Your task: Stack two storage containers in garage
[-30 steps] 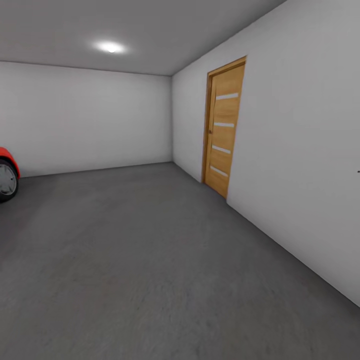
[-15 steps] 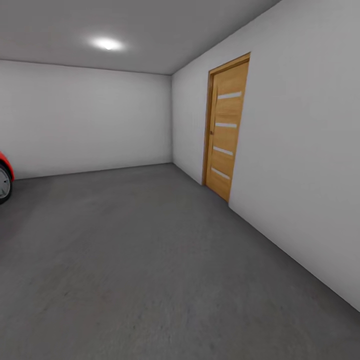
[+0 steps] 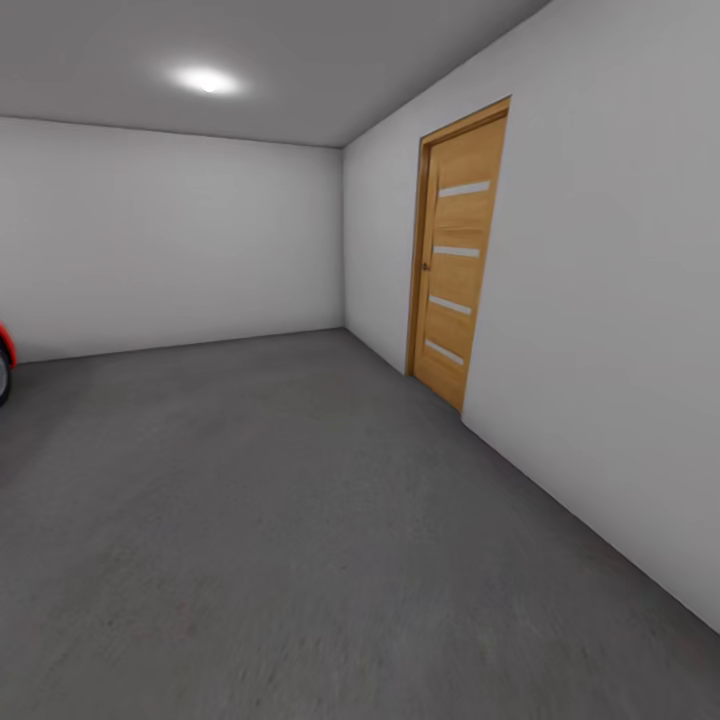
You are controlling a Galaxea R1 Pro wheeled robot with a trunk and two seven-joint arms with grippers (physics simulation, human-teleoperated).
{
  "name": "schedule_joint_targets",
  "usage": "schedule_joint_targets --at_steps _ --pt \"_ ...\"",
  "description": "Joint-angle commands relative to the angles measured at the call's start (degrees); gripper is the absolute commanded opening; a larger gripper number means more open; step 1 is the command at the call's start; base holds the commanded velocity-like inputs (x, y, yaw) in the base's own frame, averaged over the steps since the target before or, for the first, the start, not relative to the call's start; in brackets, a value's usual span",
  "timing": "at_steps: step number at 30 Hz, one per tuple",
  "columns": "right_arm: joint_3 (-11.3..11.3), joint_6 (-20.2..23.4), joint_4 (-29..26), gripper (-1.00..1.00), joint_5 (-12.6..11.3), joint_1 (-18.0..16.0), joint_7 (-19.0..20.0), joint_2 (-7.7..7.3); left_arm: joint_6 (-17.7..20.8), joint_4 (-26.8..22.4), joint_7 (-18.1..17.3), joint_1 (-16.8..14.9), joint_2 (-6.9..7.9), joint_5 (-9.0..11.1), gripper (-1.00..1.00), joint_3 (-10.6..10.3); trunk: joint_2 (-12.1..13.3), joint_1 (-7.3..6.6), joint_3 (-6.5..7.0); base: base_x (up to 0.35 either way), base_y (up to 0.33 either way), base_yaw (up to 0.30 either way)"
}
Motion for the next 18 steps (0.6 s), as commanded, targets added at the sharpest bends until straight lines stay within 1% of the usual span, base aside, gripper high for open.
schedule_joint_targets --at_steps 1,18 --pt "0.0 -0.2 0.0 1.0 -0.1 0.0 0.0 0.01 -0.2 0.0 0.0 0.0 0.0 0.0 1.0 0.2 0.0 0.03 -0.05 0.322 0.0 0.0" --pt "0.0 -0.2 0.0 1.0 -0.1 0.0 0.0 0.01 -0.2 0.0 0.0 0.0 -0.02 0.1 1.0 0.2 0.0 0.03 -0.05 0.322 0.0 0.0"
